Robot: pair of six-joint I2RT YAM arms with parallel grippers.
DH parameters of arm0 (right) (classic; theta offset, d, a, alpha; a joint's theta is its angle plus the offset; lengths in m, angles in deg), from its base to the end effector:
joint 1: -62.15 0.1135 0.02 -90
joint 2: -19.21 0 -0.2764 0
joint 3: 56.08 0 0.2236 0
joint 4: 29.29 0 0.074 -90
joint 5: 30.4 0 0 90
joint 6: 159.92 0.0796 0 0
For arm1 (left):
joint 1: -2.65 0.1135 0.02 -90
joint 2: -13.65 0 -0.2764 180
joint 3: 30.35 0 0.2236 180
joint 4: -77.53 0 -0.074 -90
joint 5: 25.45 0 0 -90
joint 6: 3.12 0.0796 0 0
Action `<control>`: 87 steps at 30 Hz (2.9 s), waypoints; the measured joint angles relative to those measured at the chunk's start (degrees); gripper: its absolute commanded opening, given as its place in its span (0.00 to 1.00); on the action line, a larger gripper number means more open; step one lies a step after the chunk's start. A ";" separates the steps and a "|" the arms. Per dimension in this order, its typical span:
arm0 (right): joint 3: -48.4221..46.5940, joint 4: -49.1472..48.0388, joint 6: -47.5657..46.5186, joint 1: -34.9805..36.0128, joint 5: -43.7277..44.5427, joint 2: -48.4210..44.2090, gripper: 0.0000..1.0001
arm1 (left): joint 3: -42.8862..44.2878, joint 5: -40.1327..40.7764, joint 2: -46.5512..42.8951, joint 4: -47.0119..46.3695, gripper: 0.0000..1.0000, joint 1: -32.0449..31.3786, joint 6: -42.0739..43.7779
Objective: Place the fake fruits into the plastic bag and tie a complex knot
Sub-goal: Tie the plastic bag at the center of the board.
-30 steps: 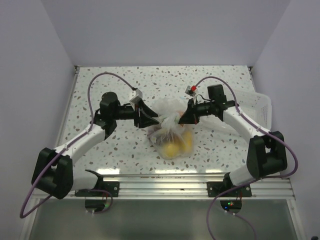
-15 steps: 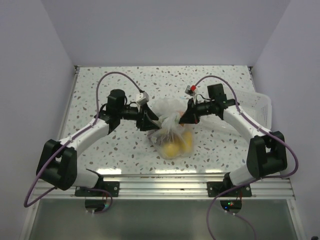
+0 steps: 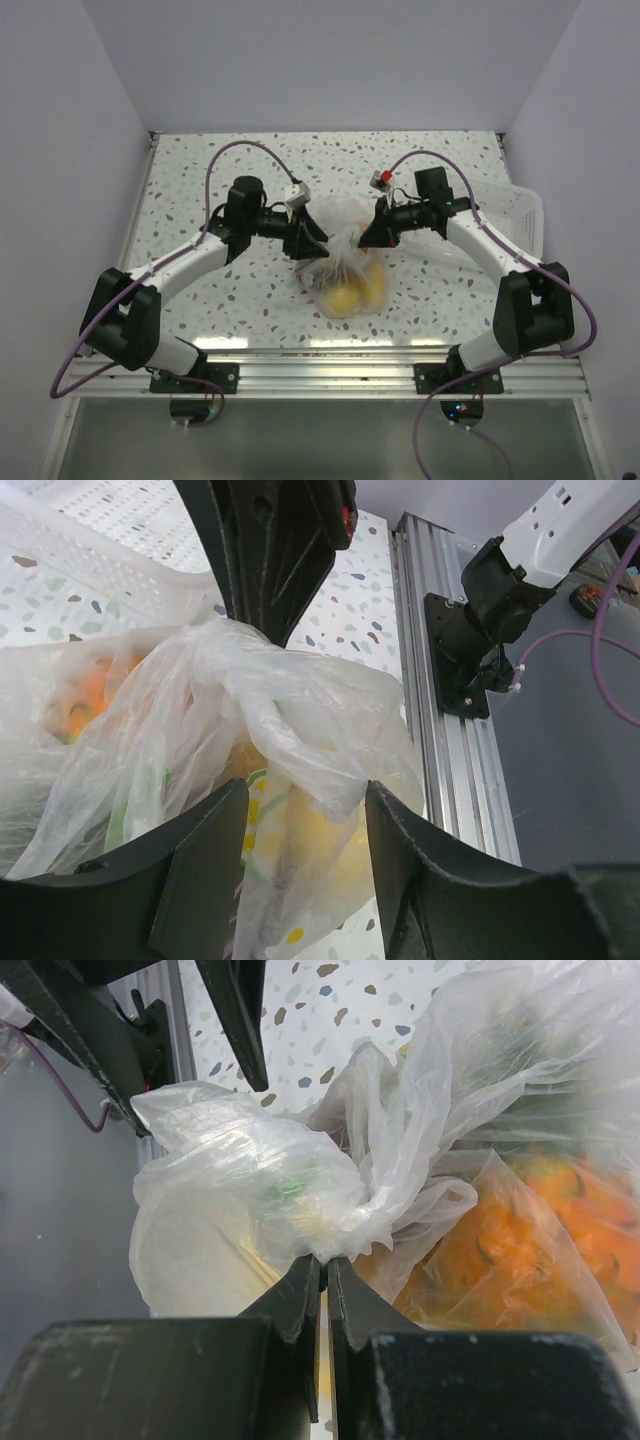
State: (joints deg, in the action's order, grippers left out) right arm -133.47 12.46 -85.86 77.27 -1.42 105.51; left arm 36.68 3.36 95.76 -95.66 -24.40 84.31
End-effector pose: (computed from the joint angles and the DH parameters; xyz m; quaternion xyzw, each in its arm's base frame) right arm 0.2661 0.1440 0.2676 -0.3819 0.7359 0.4760 0.2934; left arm 0.2374 -0.1996 0.2872 0.4297 0.6365 -0.5309 0.3582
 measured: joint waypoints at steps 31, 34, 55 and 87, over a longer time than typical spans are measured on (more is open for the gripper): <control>-4.76 15.78 -14.71 -5.86 -2.89 1.40 0.00 | -1.46 4.74 -0.04 7.67 0.00 9.31 5.84; -5.22 18.69 -16.81 -8.94 -2.32 1.97 0.00 | -1.49 6.71 -0.04 10.51 0.00 12.41 7.91; -3.13 -2.93 2.47 3.08 2.45 2.64 0.46 | -3.37 3.28 0.52 5.90 0.00 11.52 6.38; -0.98 -3.80 0.87 5.03 3.85 3.69 0.00 | -4.24 3.30 2.56 -2.64 0.00 8.48 -0.87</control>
State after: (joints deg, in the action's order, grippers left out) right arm -134.45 8.65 -84.99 82.30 2.43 109.20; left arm 32.44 6.66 98.32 -98.30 -15.92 83.44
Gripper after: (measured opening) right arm 0.013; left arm 0.022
